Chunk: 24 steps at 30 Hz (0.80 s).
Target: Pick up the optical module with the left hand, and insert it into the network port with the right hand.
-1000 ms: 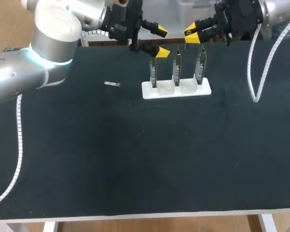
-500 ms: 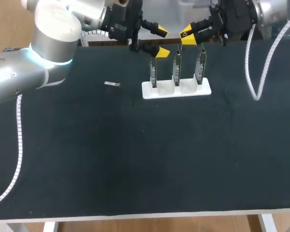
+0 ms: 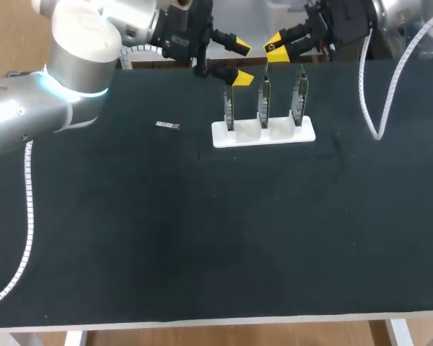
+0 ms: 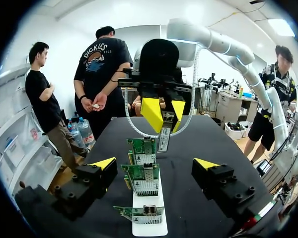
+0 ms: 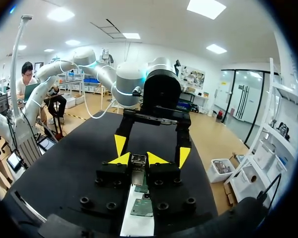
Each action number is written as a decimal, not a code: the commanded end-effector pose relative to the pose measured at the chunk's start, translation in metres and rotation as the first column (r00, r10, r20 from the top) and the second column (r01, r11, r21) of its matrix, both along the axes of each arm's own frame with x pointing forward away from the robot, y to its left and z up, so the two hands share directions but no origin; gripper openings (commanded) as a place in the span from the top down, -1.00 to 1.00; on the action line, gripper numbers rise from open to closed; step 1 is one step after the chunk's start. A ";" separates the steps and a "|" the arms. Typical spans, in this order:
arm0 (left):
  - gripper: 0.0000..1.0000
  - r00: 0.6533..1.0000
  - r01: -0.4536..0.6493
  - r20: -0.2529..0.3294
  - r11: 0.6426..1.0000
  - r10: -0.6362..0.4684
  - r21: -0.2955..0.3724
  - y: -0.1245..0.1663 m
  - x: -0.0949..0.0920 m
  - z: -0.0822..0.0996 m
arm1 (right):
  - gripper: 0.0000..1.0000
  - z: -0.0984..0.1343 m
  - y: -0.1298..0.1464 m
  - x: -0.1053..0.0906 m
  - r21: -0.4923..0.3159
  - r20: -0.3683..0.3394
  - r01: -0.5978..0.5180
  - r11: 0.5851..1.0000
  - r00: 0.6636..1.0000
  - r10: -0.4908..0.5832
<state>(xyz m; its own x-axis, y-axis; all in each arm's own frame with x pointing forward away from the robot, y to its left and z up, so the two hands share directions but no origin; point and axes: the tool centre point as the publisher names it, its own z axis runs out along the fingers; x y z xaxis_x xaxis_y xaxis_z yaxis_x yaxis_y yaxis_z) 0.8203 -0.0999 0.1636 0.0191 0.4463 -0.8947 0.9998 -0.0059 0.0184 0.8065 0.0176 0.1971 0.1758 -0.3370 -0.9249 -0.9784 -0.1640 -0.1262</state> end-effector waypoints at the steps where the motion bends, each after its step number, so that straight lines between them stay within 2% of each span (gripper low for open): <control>1: -1.00 1.000 0.004 -0.001 1.000 -0.004 0.004 -0.001 0.002 0.000 | 1.00 0.000 -0.001 0.002 0.002 -0.002 -0.002 1.000 1.000 0.002; 11: -1.00 1.000 0.004 -0.001 1.000 -0.004 0.004 -0.001 0.002 0.000 | 1.00 -0.013 -0.002 -0.001 -0.002 -0.042 -0.037 0.999 0.998 0.037; 24: -1.00 1.000 0.004 -0.001 1.000 -0.004 0.004 -0.001 0.002 0.000 | 1.00 -0.007 -0.002 0.006 -0.043 -0.023 -0.072 0.996 0.997 0.071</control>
